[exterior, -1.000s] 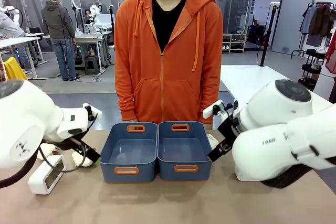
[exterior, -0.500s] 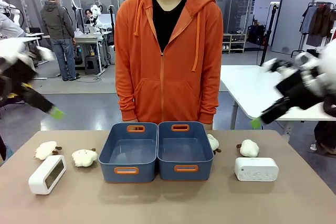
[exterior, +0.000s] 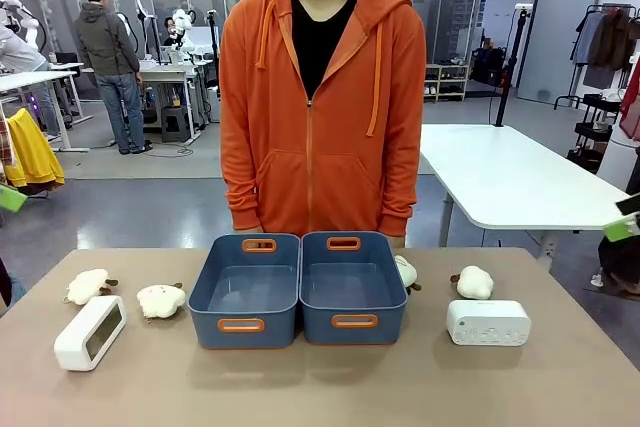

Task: Sort the digital clocks into the basket.
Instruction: Pick up the Digital clock from the table and place it into the empty Plastic storage basket.

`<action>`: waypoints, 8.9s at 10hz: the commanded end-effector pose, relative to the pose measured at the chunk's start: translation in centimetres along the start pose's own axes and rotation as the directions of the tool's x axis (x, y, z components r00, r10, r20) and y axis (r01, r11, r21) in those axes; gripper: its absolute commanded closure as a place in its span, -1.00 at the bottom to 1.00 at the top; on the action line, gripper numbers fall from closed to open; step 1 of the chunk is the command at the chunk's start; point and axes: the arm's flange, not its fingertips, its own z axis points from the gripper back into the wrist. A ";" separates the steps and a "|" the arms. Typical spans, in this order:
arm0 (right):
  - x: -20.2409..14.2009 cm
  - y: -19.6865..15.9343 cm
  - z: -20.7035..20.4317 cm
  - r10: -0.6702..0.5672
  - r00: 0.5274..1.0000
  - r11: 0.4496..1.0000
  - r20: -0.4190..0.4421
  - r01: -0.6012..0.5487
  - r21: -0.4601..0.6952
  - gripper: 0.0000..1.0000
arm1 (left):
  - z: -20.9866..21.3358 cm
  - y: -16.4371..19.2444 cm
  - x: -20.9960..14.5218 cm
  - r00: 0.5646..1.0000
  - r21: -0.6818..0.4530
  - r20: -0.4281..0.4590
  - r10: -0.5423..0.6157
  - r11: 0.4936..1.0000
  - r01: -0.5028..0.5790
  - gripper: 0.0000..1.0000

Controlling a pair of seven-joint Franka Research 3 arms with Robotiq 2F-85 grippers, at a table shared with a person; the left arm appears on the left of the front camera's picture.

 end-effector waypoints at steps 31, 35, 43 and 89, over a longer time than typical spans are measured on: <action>-1.0 0.4 0.2 -0.010 1.000 1.000 0.005 0.010 0.005 -1.00 | -0.9 0.2 -2.6 0.999 -0.009 0.026 0.023 1.000 -0.023 -1.00; -1.0 0.4 0.2 -0.010 1.000 1.000 0.005 0.010 0.005 -1.00 | -0.9 0.2 -2.6 0.999 -0.009 0.026 0.023 1.000 -0.023 -1.00; 6.4 3.1 -10.6 0.794 0.547 0.608 -0.265 -0.702 0.370 -1.00 | -0.9 0.2 -2.6 0.999 -0.009 0.026 0.023 1.000 -0.023 -1.00; 6.2 2.6 -0.2 0.582 0.813 0.798 0.012 -0.574 0.183 1.00 | -0.9 0.2 -2.6 0.999 -0.009 0.026 0.023 1.000 -0.023 -1.00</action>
